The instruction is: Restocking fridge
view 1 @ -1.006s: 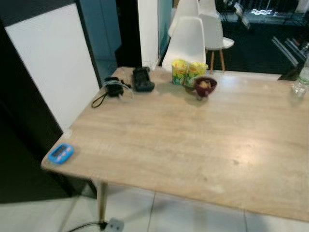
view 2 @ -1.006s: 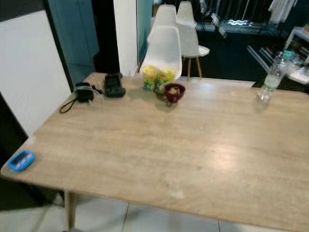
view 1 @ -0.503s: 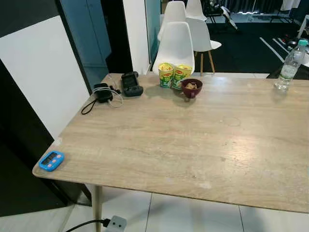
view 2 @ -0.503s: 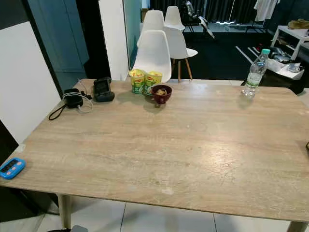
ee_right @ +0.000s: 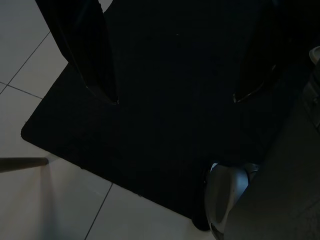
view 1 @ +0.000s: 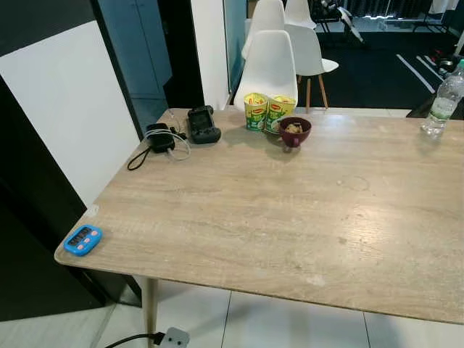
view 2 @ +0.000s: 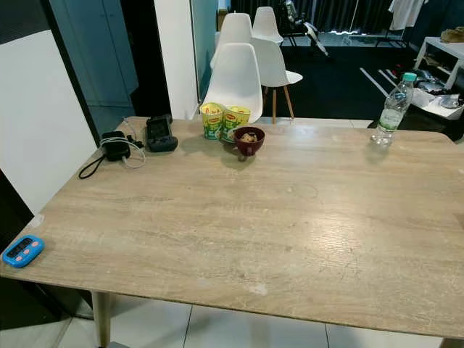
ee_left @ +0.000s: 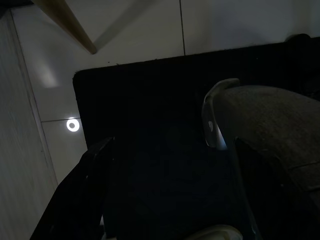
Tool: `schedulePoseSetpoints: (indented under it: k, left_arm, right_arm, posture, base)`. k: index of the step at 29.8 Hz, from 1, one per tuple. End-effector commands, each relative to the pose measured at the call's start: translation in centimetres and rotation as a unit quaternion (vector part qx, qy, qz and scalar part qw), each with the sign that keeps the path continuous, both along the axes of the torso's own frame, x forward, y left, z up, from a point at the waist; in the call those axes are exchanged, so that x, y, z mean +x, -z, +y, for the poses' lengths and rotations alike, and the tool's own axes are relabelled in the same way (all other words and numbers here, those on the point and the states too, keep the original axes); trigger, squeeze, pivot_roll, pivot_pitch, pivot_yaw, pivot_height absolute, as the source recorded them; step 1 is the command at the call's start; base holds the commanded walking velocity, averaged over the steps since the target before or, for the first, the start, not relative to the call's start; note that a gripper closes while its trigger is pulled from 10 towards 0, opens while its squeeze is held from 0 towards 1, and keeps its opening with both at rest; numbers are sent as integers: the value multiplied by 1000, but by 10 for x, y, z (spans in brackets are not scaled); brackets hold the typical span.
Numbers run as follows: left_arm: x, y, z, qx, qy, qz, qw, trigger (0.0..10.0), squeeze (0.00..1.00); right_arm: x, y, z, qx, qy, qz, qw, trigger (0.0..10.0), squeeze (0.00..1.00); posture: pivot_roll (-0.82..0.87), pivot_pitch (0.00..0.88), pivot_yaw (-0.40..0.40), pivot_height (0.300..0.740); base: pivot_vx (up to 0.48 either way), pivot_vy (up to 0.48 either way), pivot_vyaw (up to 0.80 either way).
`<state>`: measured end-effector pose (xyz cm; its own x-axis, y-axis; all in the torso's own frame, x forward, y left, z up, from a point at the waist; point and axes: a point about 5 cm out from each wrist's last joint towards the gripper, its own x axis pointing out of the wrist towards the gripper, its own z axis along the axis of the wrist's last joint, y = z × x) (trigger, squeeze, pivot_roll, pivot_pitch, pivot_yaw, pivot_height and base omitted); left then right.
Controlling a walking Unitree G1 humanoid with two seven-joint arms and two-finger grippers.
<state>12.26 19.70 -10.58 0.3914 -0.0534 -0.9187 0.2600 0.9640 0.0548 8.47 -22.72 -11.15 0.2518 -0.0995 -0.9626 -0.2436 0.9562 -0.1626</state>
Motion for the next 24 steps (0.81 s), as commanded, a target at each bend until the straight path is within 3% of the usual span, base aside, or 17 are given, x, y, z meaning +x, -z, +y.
schedulePoseSetpoints:
  k: [1,15,17,18,20,21,23,24]
  left_arm:
    - [-1,0,6,8,-2,2,1000,10000,0]
    - [1,-1,10,19,-5,4,1000,10000,0]
    - [-1,-1,12,22,-8,5,1000,10000,0]
    - [-1,-1,12,22,-8,5,1000,10000,0]
    - [-2,-1,14,24,-11,7,1000,10000,0]
    - [-2,-1,14,24,-11,7,1000,10000,0]
    - [-3,-1,14,24,-13,8,1000,10000,0]
    - [-3,-1,14,24,-13,8,1000,10000,0]
  right_arm:
    - [0,0,1,1,1,0,1000,10000,0]
    - [1,-1,-2,-6,15,-3,1000,10000,0]
    - [1,-3,-11,-6,97,-19,995,10000,0]
    - [1,-3,-11,-6,97,-19,995,10000,0]
    - [-3,-7,-31,-20,212,-36,976,10000,0]
    - [-3,-7,-31,-20,212,-36,976,10000,0]
    - [-9,-13,-53,-35,295,-52,953,10000,0]
    - [-9,-13,-53,-35,295,-52,953,10000,0]
  posture:
    - [18,0,1,740]
    - [22,0,8,740]
    - [19,0,14,740]
    - [19,0,14,740]
    - [16,0,16,740]
    - [16,0,16,740]
    - [14,0,17,740]
    - [14,0,17,740]
  base:
    - [0,0,0]
    - [0,0,0]
    - [0,0,0]
    - [0,0,0]
    - [0,0,0]
    - [0,0,0]
    - [0,0,0]
    - [0,0,0]
